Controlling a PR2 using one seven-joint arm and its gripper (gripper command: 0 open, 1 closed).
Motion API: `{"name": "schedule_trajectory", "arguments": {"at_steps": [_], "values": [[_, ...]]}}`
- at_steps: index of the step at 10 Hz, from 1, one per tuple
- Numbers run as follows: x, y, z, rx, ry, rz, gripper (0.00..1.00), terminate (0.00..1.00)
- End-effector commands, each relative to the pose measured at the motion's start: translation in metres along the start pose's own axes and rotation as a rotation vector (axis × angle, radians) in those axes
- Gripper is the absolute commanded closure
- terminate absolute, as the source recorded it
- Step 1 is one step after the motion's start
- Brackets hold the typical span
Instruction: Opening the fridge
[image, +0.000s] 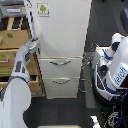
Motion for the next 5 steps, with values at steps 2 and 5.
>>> {"name": "schedule_trajectory", "arguments": {"at_steps": [2,5], "values": [[-0.249,-0.119,0.049,-0.031,-0.125,-0.449,1.00,0.00],[-0.508,-0.195,0.148,-0.036,-0.261,-0.645,1.00,0.00]]}}
